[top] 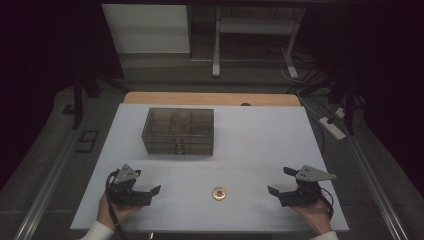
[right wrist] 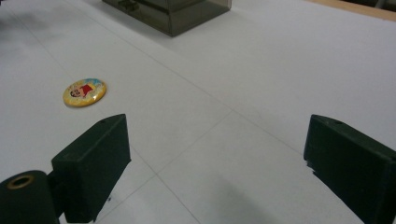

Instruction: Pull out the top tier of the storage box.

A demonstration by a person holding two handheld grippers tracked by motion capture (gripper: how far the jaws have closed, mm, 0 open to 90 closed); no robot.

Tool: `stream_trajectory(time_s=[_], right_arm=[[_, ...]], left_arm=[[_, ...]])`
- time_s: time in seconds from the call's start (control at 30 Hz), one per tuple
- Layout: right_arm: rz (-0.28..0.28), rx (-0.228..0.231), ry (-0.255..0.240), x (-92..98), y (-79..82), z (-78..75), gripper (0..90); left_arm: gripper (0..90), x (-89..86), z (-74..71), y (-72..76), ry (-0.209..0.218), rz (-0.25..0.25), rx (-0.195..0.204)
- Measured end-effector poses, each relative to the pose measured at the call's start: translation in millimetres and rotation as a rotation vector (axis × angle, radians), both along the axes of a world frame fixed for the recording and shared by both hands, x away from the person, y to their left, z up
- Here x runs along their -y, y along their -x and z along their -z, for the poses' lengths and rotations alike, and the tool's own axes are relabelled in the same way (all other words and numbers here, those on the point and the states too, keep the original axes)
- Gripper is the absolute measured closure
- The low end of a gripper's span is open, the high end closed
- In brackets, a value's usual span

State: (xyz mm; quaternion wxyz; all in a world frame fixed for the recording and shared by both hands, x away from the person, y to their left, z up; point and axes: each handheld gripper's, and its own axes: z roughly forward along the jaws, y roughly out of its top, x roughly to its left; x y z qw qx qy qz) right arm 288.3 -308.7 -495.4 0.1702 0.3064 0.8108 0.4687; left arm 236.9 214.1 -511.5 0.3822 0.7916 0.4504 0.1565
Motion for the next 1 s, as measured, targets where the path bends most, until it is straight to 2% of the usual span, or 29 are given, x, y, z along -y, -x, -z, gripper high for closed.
stream_trajectory(time_s=[0.17,0.33,0.53,0.6,0.73,1.0], right_arm=[[-0.006,-0.006,0.008,3.4,1.3,2.8,6.8],[-0.013,-0.014,-0.021,5.4,0.7,2.4,6.7],[-0.005,-0.002,-0.012,5.5,3.5,1.6,7.3],[-0.006,0.001,-0.004,4.7,3.6,0.7,7.3],[0.008,0.012,-0.012,4.6,5.2,-0.8,7.9],[0.021,-0.002,-0.011,5.4,3.1,1.7,7.9]], left_arm=[[7.9,4.3,-3.2,0.9,0.000,0.001,0.008],[7.9,4.1,-3.6,2.6,-0.004,-0.007,0.009],[8.1,3.3,-4.1,-1.6,0.005,0.008,0.011],[8.1,3.5,-4.3,-1.7,-0.007,0.009,0.016],[8.4,1.9,-5.0,1.1,0.011,0.007,0.025],[8.6,2.2,-5.3,-1.1,-0.009,0.016,0.054]])
